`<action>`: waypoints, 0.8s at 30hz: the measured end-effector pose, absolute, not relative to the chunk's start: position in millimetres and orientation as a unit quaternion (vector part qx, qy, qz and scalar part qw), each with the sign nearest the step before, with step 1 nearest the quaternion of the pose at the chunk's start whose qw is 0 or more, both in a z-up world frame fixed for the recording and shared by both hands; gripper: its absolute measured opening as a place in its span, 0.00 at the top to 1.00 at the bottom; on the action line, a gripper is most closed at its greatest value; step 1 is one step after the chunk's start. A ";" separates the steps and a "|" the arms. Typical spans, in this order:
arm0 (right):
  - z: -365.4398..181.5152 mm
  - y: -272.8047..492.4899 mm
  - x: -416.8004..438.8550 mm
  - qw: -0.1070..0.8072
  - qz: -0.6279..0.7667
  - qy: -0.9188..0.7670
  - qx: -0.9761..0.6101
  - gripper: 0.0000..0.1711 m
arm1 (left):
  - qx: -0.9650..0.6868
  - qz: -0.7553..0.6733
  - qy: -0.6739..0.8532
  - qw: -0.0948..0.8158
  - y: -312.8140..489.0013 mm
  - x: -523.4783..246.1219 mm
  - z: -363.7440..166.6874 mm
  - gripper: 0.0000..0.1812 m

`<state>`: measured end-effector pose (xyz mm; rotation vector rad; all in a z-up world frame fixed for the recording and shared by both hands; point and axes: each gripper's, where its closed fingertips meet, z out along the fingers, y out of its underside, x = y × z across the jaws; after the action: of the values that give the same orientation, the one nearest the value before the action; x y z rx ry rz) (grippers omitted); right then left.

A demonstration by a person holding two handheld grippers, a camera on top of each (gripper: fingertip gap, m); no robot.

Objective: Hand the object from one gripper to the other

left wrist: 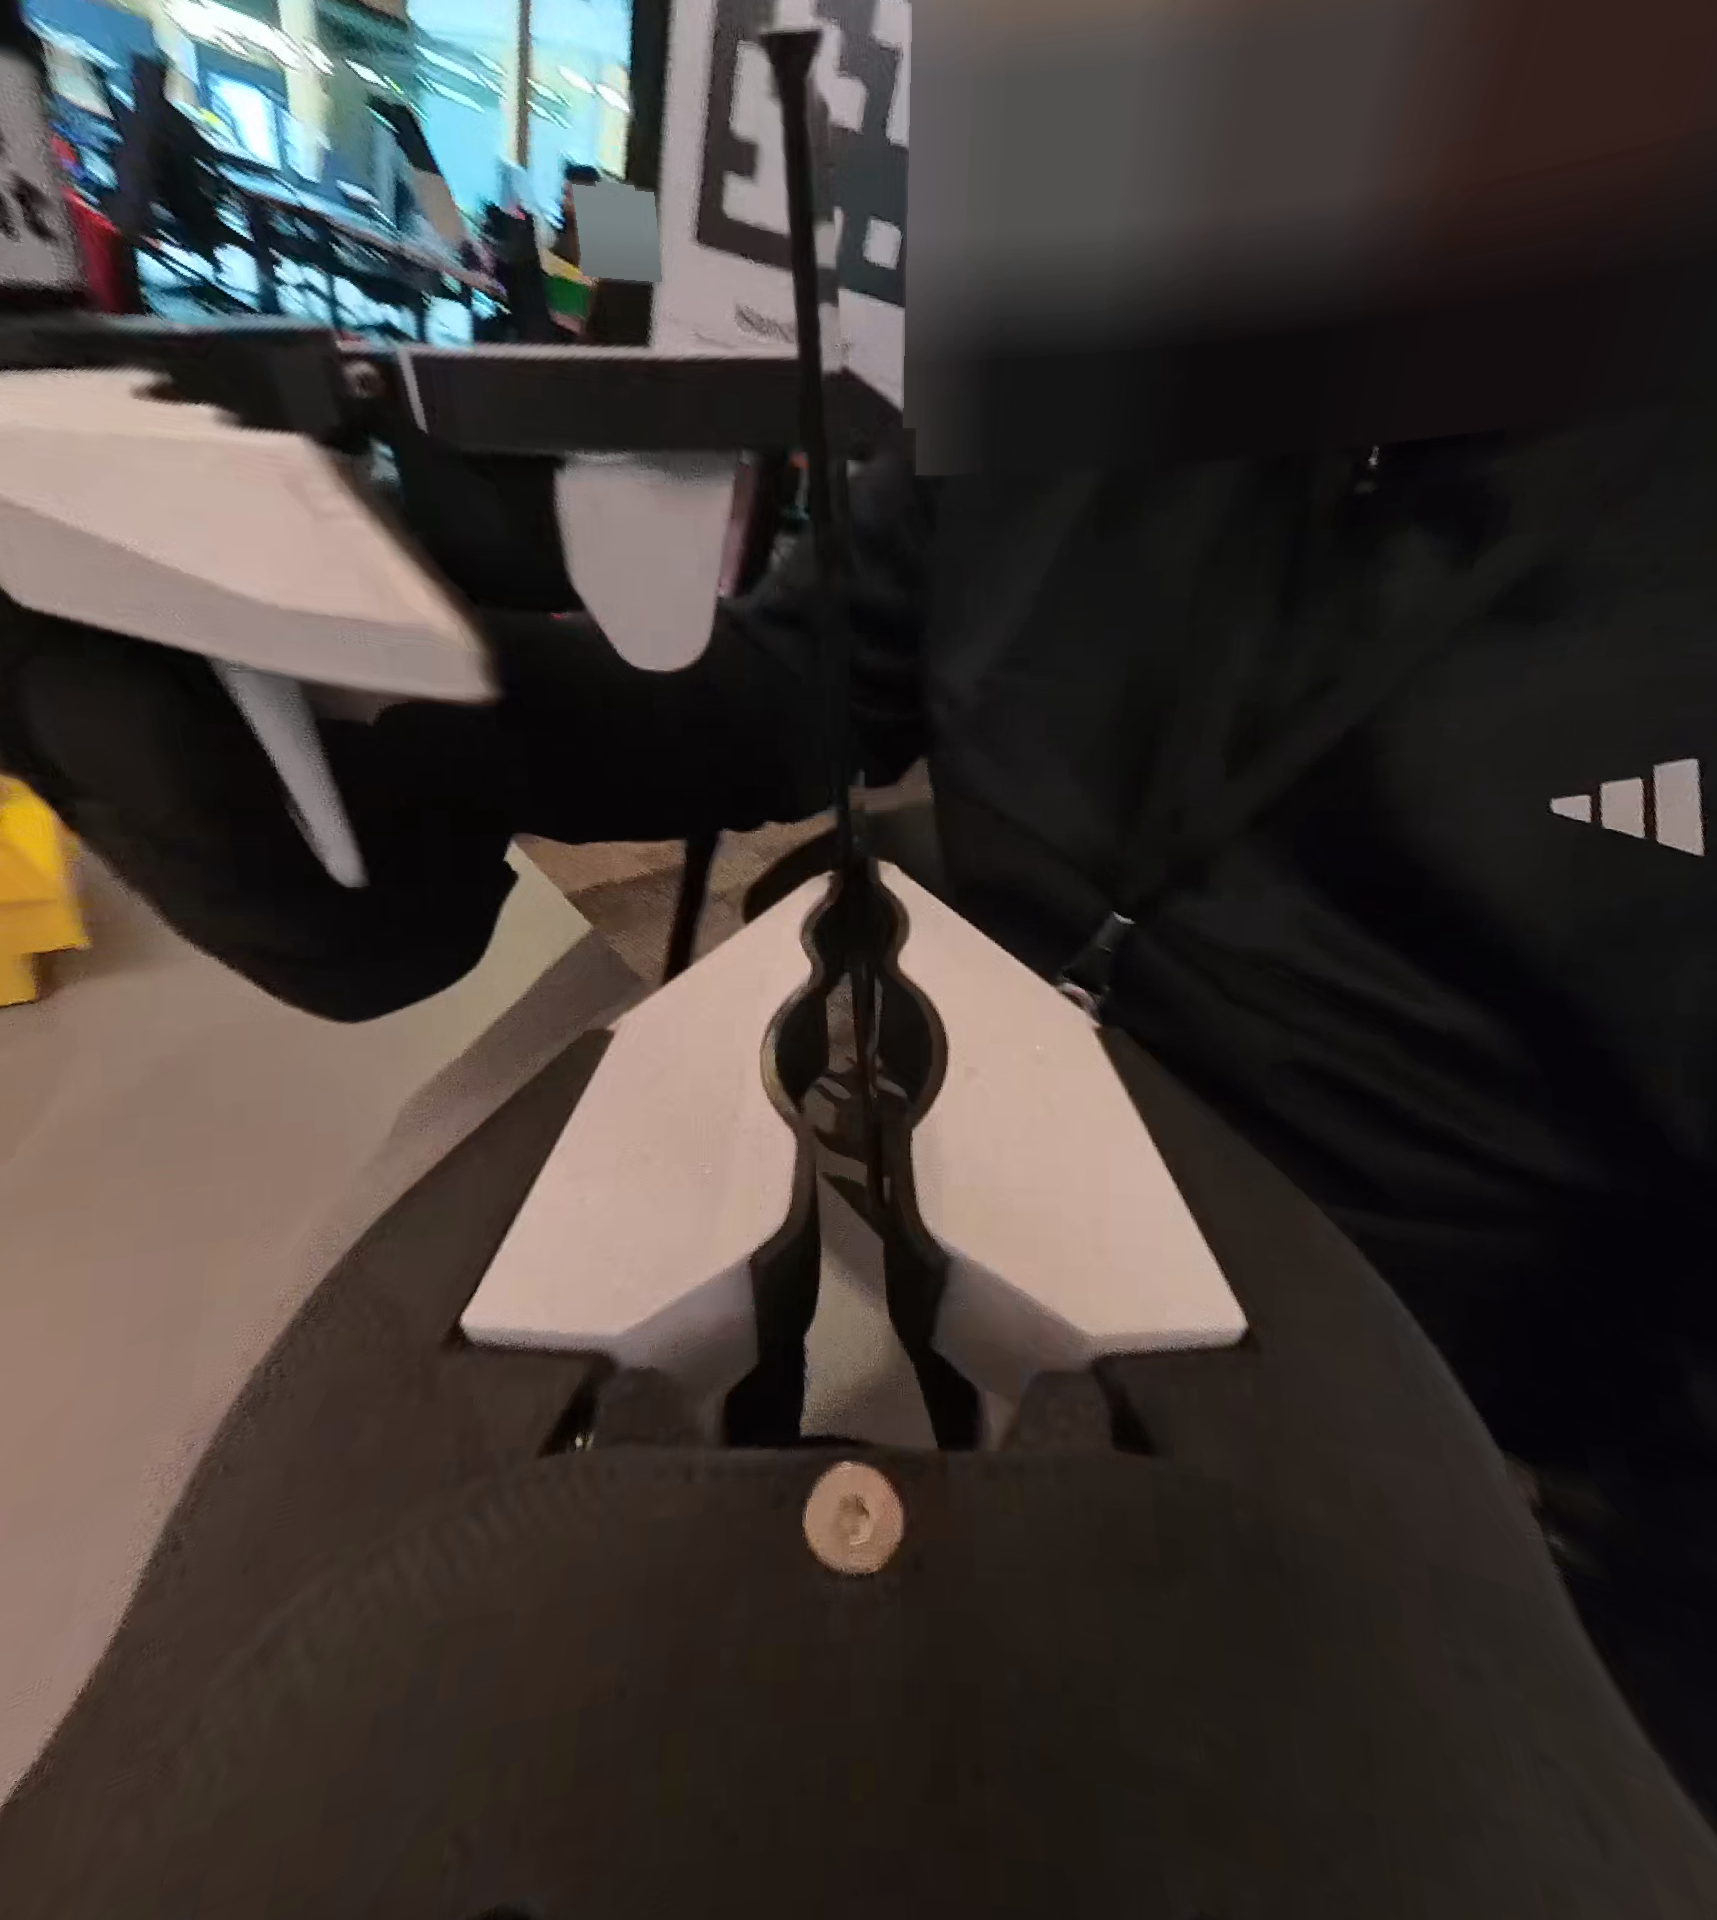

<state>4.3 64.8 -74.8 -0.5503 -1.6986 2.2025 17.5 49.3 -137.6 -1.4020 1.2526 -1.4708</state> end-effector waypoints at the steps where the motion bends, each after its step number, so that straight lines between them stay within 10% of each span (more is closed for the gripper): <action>1: -75.3 55.5 6.3 0.133 0.770 -0.599 -0.177 0.29 | -0.546 -0.576 0.496 0.353 46.6 21.0 -141.2 1.00; 8: -84.6 20.7 21.9 0.077 0.761 -0.636 -0.107 0.48 | -0.546 -0.584 0.522 0.297 37.2 30.8 -156.7 1.00; 17: -80.7 22.5 21.5 0.112 0.758 -0.634 -0.104 0.49 | -0.554 -0.588 0.499 0.313 47.0 29.7 -153.8 1.00; 24: -71.4 49.8 12.3 0.178 0.761 -0.608 -0.142 0.49 | -0.619 -0.515 0.427 0.411 92.4 16.5 -148.2 0.75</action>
<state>12.3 49.8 -71.4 -0.4020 -1.7192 2.1513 16.5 92.4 -148.2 -1.5565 1.0747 -1.2972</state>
